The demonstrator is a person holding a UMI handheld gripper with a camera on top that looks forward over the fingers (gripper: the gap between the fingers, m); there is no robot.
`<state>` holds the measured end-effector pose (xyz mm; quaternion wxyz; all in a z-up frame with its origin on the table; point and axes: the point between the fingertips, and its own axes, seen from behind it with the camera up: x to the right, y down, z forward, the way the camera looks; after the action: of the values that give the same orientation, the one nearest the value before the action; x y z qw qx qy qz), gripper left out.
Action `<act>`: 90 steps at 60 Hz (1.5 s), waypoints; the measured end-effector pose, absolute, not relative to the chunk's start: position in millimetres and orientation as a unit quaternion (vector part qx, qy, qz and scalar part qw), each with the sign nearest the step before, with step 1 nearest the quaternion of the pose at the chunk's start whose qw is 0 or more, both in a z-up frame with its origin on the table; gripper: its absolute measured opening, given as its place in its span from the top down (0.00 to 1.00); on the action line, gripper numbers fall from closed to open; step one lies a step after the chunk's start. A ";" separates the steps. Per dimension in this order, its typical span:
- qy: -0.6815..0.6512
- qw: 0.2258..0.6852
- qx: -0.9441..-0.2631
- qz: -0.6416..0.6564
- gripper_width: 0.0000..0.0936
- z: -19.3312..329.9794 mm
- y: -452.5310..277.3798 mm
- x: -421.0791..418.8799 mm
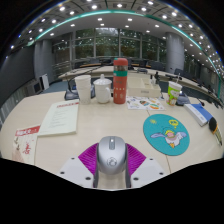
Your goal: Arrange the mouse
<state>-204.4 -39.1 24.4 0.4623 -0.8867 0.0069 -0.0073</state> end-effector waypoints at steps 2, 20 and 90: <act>0.001 0.474 -0.880 0.001 0.61 43.6 -37.2 -206.8; -0.012 0.584 -0.811 0.016 0.61 202.6 9.7 -118.3; 0.018 0.506 -0.862 -0.028 0.08 191.1 -195.1 -26.0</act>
<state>-26.0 -195.1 191.1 0.5065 -0.8616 0.0184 -0.0280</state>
